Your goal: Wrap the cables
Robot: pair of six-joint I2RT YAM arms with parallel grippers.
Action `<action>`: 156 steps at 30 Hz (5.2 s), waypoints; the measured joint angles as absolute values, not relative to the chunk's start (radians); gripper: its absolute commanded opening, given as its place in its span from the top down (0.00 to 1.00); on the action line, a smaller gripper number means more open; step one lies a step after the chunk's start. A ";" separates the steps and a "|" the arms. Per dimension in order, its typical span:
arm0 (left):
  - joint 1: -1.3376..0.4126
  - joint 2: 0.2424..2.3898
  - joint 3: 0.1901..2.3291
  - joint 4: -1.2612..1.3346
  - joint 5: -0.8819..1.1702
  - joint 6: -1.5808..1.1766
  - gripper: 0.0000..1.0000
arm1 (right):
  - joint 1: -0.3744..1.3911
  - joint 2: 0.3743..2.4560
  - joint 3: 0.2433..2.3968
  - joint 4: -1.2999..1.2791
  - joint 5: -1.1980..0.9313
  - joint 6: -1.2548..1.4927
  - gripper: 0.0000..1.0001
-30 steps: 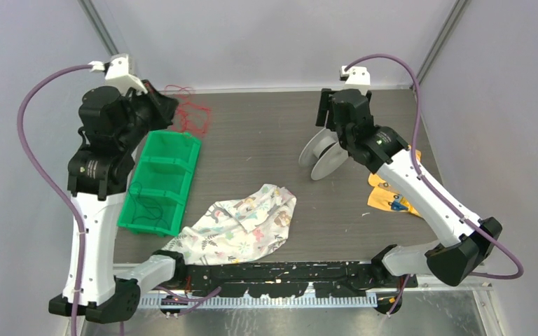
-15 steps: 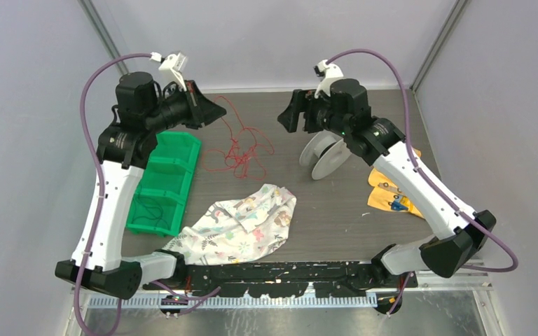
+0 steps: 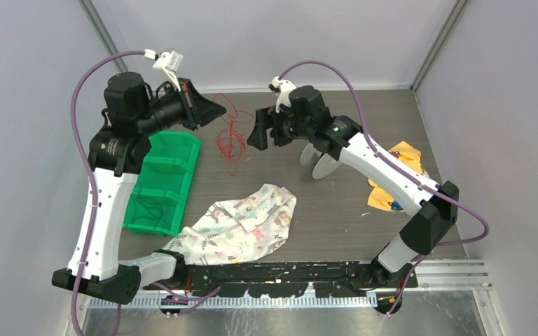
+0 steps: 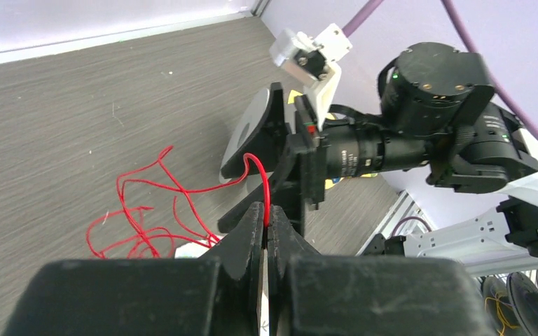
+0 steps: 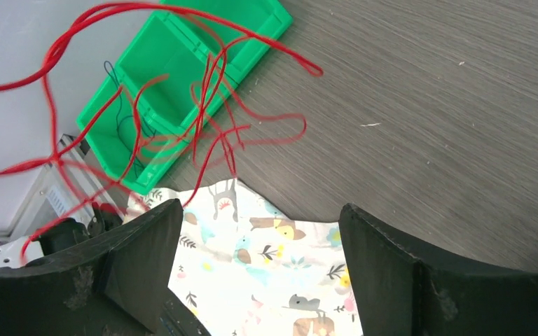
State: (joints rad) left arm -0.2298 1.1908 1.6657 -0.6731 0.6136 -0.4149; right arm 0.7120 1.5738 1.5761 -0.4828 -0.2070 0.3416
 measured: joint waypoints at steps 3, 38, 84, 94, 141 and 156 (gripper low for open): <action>-0.230 1.189 1.676 -0.674 0.619 -0.413 1.00 | 0.722 1.606 1.595 -0.474 -0.195 0.332 0.14; -0.213 1.192 1.872 -0.967 0.112 -0.303 0.99 | 0.664 1.579 1.411 -0.263 -0.031 0.431 1.00; 0.179 1.314 1.784 -1.105 -0.245 -0.390 0.99 | 0.329 1.314 1.664 -0.246 -0.232 0.578 0.99; 0.179 1.309 1.636 -1.082 -0.269 -0.389 1.00 | 0.327 1.287 1.650 -0.242 -0.226 0.574 0.99; 0.179 1.423 1.280 -0.961 -0.224 -0.501 0.99 | 0.327 1.195 1.545 -0.274 -0.177 0.551 0.99; 0.190 1.532 1.306 -0.962 -0.377 -0.517 0.24 | 0.327 1.195 1.536 -0.302 -0.171 0.552 0.99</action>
